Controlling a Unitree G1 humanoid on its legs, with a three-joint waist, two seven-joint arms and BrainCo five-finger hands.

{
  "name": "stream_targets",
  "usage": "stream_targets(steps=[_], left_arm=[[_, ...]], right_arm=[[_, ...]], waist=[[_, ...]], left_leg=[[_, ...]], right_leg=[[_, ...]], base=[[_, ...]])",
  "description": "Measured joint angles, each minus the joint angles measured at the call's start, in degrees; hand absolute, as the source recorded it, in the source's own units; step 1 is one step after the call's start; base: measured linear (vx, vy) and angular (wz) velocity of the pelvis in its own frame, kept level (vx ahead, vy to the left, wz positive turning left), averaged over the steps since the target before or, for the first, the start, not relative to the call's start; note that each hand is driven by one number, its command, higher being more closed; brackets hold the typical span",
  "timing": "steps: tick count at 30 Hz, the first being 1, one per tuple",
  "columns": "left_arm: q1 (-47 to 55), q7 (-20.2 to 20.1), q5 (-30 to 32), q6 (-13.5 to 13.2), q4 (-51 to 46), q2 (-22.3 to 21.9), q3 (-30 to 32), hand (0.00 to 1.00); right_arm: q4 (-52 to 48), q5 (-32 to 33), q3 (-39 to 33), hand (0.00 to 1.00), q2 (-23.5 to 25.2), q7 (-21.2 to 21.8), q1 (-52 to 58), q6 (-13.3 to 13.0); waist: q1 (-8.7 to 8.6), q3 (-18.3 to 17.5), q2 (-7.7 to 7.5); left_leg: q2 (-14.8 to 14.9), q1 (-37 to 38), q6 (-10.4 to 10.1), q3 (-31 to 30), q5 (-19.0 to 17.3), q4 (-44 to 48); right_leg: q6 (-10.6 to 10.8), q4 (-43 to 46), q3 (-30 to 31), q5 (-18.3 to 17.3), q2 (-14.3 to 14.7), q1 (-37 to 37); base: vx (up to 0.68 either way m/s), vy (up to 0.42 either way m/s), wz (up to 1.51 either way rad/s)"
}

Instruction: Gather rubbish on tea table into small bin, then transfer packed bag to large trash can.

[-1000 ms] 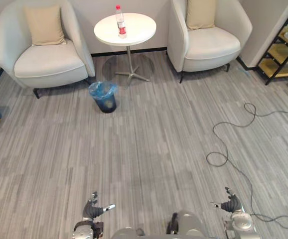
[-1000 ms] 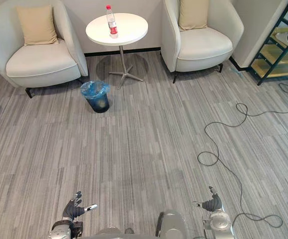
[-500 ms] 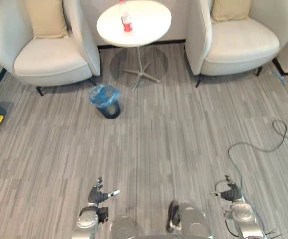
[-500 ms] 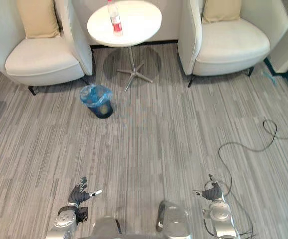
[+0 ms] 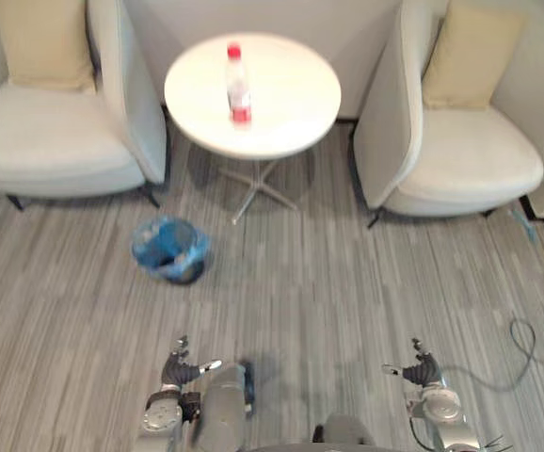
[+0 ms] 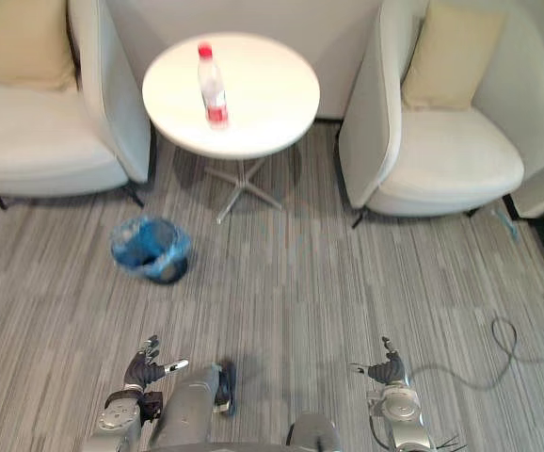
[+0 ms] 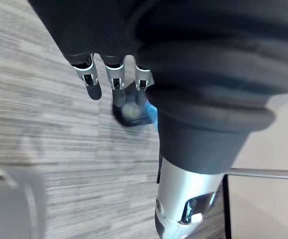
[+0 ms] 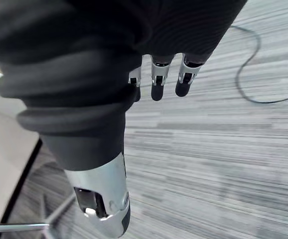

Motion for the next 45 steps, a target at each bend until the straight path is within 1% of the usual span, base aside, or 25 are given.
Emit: stream_targets(steps=[2,3,4,5,6,7,8,9,10,11,13,15,17,18,19,20,21,22,25,29,30,33,36,40,45], left_arm=[[-0.6,0.0,0.0,-0.2,-0.1,-0.2,0.1,0.0],[-1.4,0.0,0.0,-0.1,0.4,-0.1,0.1,0.0],[-1.7,0.1,0.1,-0.1,0.7,0.0,0.1,0.0],[-2.0,0.4,0.1,-0.1,1.5,-1.0,0.2,0.0],[-1.8,0.6,0.2,-0.1,1.4,-2.0,0.0,0.0],[-2.1,0.6,0.2,-0.1,1.5,-3.2,-0.2,0.0],[-2.6,0.7,0.2,0.0,1.4,-4.4,-0.3,0.0],[-2.4,0.7,0.3,-0.3,2.0,-5.3,-0.3,0.0],[-2.7,0.5,0.4,-0.6,3.0,-5.4,-0.3,0.0],[-3.3,0.4,0.5,-0.4,3.9,-6.2,-0.4,0.0],[-4.0,-0.3,0.5,-0.4,4.0,-5.9,-0.4,0.0],[-3.9,-0.5,0.7,-0.4,4.0,-6.0,-0.4,0.0],[-3.7,-0.5,0.7,0.0,4.0,-6.1,-0.8,0.0],[-3.7,-0.5,0.7,0.1,4.0,-6.0,-0.9,0.0],[-3.5,-0.5,0.7,0.1,4.0,-6.0,-1.0,0.0],[-3.6,-0.4,0.8,0.3,4.3,-5.2,-1.0,0.0],[-3.5,-0.4,0.8,0.3,4.1,-4.7,-0.9,0.0],[-3.5,-0.5,0.9,0.3,4.1,-4.1,-1.0,0.0],[-3.1,-0.5,0.9,0.7,4.1,-4.2,-1.1,0.0],[-1.9,-0.3,1.7,0.7,4.0,-2.0,-1.6,0.0],[-2.0,-0.3,2.4,0.6,3.9,-1.6,-1.7,0.0],[-1.9,-0.3,3.1,0.6,4.3,0.0,-1.6,0.0],[-0.9,-0.4,4.6,0.1,5.3,-1.8,-1.6,0.0],[-0.2,-0.5,5.4,-0.1,6.4,-1.8,-2.6,0.0],[-0.1,-0.5,5.6,-0.7,8.8,-2.0,-2.9,0.0]], right_arm=[[-1.4,-0.2,0.0,0.0,-0.2,0.0,0.8,-0.1],[-1.3,-0.4,-0.2,0.0,-0.2,0.0,1.3,-0.1],[-1.3,-0.4,-0.2,0.0,-0.2,0.0,1.8,0.1],[-1.0,-0.4,-0.6,0.0,-0.5,0.0,2.3,0.4],[-1.1,-0.4,-1.2,0.0,-0.6,0.0,1.9,0.7],[-2.2,-0.4,-2.0,0.0,-0.7,0.0,1.5,0.6],[-2.7,-0.4,-2.9,0.0,-1.0,0.0,1.8,0.5],[-2.8,-0.4,-2.9,0.0,-1.6,0.0,2.2,0.3],[-3.3,-0.3,-2.6,0.0,-1.3,-0.1,3.2,0.2],[-3.4,-0.3,-2.6,0.0,-2.0,-0.1,2.4,0.2],[-3.8,-0.3,-2.9,0.0,-1.1,-0.2,1.1,-0.1],[-4.1,-0.3,-2.9,0.0,0.1,-0.2,1.2,-0.1],[-5.8,-0.4,-2.8,0.0,0.5,-0.2,1.3,-0.1],[-6.2,-0.4,-2.8,0.0,0.4,-0.2,1.3,-0.1],[-7.0,-0.4,-2.7,0.0,0.2,-0.3,1.3,-0.1],[-7.4,-0.6,-2.2,0.0,1.2,-0.2,1.4,0.0],[-8.3,-0.7,-2.0,0.0,1.5,-0.2,1.8,0.0],[-9.7,-2.0,-1.5,0.0,1.7,-0.4,1.9,-0.1],[-11.3,-4.1,0.2,0.0,1.2,-0.4,1.4,-0.1],[-16.9,-6.0,4.9,0.0,2.0,-0.2,2.3,-0.1],[-18.2,-7.3,6.3,0.0,2.2,-0.1,2.4,-0.4],[-22.8,-10.0,9.0,0.0,1.6,0.1,3.1,-1.6],[-27.2,-13.1,14.0,0.0,-0.7,1.4,3.3,-2.9],[-29.0,-16.0,18.1,0.0,-0.7,2.7,2.9,-5.5],[-28.3,-16.2,20.7,0.0,-0.6,2.4,-0.8,-5.8]], waist=[[-2.15,-0.3,1.64],[-2.85,-0.1,2.07],[-3.17,-0.1,2.27],[-3.88,-0.3,4.12],[-2.87,-0.9,5.33],[-3.16,-0.7,4.99],[-4.5,-0.4,4.57],[-4.32,-1.1,5.31],[-4.08,-0.9,5.21],[-3.83,-0.9,7.97],[-3.84,-0.5,7.54],[-3.56,-0.1,6.58],[-2.97,0.0,6.46],[-2.88,-0.1,6.65],[-2.63,-0.5,8.0],[-2.32,-0.8,6.14],[-2.3,-1.2,5.34],[-2.59,-1.4,3.78],[-2.46,-1.3,3.19],[-2.78,-1.2,2.42],[-3.09,-1.4,2.17],[-2.76,-2.2,1.18],[-2.2,-3.6,2.98],[-1.18,-4.2,2.43],[-0.88,-4.6,2.26]], left_leg=[[1.8,4.6,-2.0,-2.7,-0.4,-3.6],[3.1,7.0,-3.9,-4.5,-1.6,-4.2],[3.5,7.6,-5.0,-5.3,-2.2,-4.1],[5.8,8.6,-6.2,-7.2,-2.9,-3.4],[7.4,8.1,-8.1,-7.4,-1.6,-2.6],[6.8,8.1,-10.2,-7.8,2.4,-0.3],[6.1,8.6,-10.8,-8.5,5.4,2.2],[6.8,7.9,-11.6,-8.5,6.5,6.7],[8.1,6.3,-12.4,-7.4,7.6,13.3],[11.9,2.6,-11.9,-5.8,6.3,20.9],[13.3,-2.8,-9.7,-0.5,3.0,24.0],[12.8,-4.7,-8.2,2.8,2.0,20.1],[11.5,-6.8,-8.5,5.4,2.9,7.6],[11.0,-6.9,-8.7,5.5,4.8,3.6],[10.8,-7.5,-6.1,5.3,14.1,-3.1],[9.7,-6.7,-6.0,5.6,13.4,-2.7],[8.7,-6.4,-5.9,5.5,13.3,-3.5],[7.4,-6.1,-5.3,5.5,12.9,-4.2],[5.6,-4.9,-3.8,6.4,10.2,-3.4],[3.6,-1.9,-2.9,5.4,8.7,-3.5],[3.6,-2.0,-2.9,4.3,8.7,-3.7],[2.0,-2.7,-3.4,1.6,8.9,-3.2],[3.1,-2.4,-5.1,-0.1,10.5,-6.5],[3.5,-1.8,-6.0,-0.8,12.5,-10.0],[2.9,0.2,-6.0,-1.2,15.0,-14.4]], right_leg=[[-0.1,-16.1,0.3,0.4,2.6,-7.0],[0.6,-34.6,3.9,6.4,5.5,-8.7],[0.8,-39.8,5.8,14.5,6.8,-8.4],[-1.7,-42.3,7.1,21.4,9.0,-6.4],[-2.5,-40.8,7.4,20.3,9.8,-6.3],[-2.8,-33.3,7.0,16.2,7.8,-7.5],[-3.5,-24.6,5.1,13.4,6.0,-9.8],[-1.2,-27.3,4.9,11.4,7.0,-8.4],[-4.5,-33.8,4.3,12.6,7.0,-4.7],[-5.5,-36.4,2.7,12.3,9.1,-1.3],[-5.5,-42.2,1.0,12.7,9.5,3.6],[-5.3,-46.4,-0.5,13.1,9.4,8.5],[-5.1,-49.0,-1.7,13.2,9.5,11.7],[-4.9,-49.3,-1.9,13.2,9.7,12.1],[-3.6,-49.8,-1.7,12.7,10.9,13.2],[-2.5,-50.4,-1.2,12.0,10.4,14.0],[-1.9,-50.4,-1.2,11.7,9.6,13.9],[-0.5,-48.5,-1.2,10.2,7.5,13.4],[1.6,-38.4,0.6,7.7,4.3,9.8],[1.8,-26.9,4.8,6.8,1.9,6.4],[1.7,-29.7,6.0,5.2,3.0,6.4],[1.1,-39.8,7.3,6.9,4.7,7.3],[0.2,-46.0,5.5,9.5,6.6,10.1],[-0.5,-50.0,4.4,11.4,8.0,11.4],[-0.6,-53.2,3.7,13.0,8.3,13.1]], base=[[0.71,-0.166,0.87],[0.54,-0.183,0.93],[0.69,-0.254,1.0],[0.69,-0.221,0.5],[0.77,-0.247,0.53],[0.6,-0.191,0.61],[0.51,-0.267,0.99],[0.45,-0.362,1.04],[0.4,-0.335,0.76],[0.4,-0.235,0.45],[0.45,-0.118,0.41],[0.37,-0.076,0.4],[0.27,0.016,0.17],[0.28,0.116,0.01],[0.23,0.107,-0.08],[0.22,0.096,-0.05],[0.2,0.071,0.16],[0.21,0.101,0.2],[0.11,0.095,0.02],[0.09,0.065,0.19],[0.07,-0.039,0.5],[0.07,-0.091,0.48],[0.07,-0.073,0.21],[0.04,-0.065,0.08],[0.0,-0.024,0.07]])
